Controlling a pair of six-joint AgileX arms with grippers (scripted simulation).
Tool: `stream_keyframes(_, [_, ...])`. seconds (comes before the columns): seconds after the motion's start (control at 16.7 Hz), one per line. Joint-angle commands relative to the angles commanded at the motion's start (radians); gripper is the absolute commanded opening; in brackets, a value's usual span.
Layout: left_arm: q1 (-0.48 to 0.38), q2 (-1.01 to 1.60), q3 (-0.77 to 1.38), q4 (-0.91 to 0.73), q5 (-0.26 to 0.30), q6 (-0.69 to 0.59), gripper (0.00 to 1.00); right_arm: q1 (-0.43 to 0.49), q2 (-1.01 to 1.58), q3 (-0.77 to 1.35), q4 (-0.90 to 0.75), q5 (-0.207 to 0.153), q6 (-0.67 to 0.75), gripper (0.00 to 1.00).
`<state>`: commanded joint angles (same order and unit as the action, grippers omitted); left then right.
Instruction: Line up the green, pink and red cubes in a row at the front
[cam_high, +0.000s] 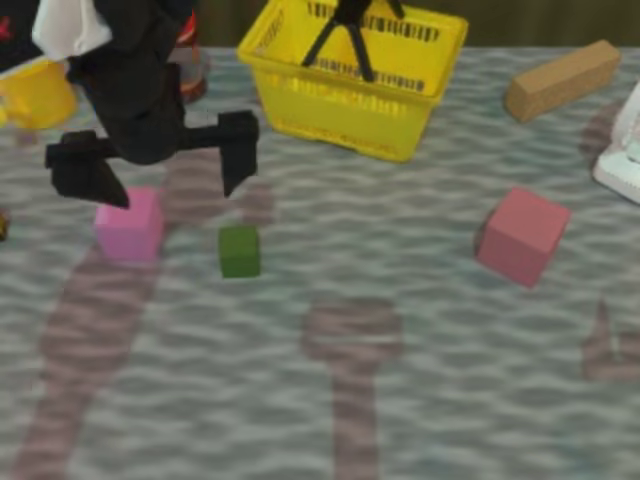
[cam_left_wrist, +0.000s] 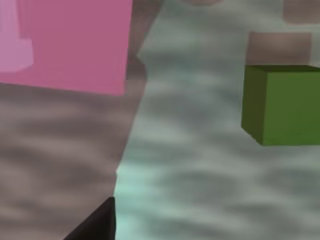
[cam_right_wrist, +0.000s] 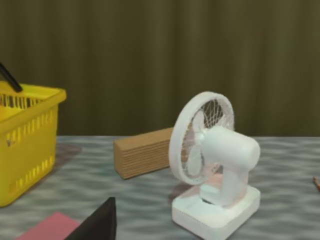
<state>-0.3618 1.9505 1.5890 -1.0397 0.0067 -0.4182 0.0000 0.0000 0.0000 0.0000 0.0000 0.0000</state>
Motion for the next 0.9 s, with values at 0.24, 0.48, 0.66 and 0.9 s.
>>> stream_keyframes(0.24, [-0.047, 0.227, 0.225, -0.120, -0.001, -0.054, 1.00, 0.000, 0.000, 0.000, 0.000, 0.000, 0.000, 1.00])
stream_keyframes(0.48, [-0.067, 0.327, 0.324, -0.167, -0.003, -0.078, 1.00, 0.000, 0.000, 0.000, 0.000, 0.000, 0.000, 1.00])
stream_keyframes(0.66, [-0.067, 0.327, 0.324, -0.167, -0.003, -0.078, 1.00, 0.000, 0.000, 0.000, 0.000, 0.000, 0.000, 1.00])
stream_keyframes(0.9, [-0.063, 0.331, 0.308, -0.148, -0.003, -0.075, 1.00, 0.000, 0.000, 0.000, 0.000, 0.000, 0.000, 1.00])
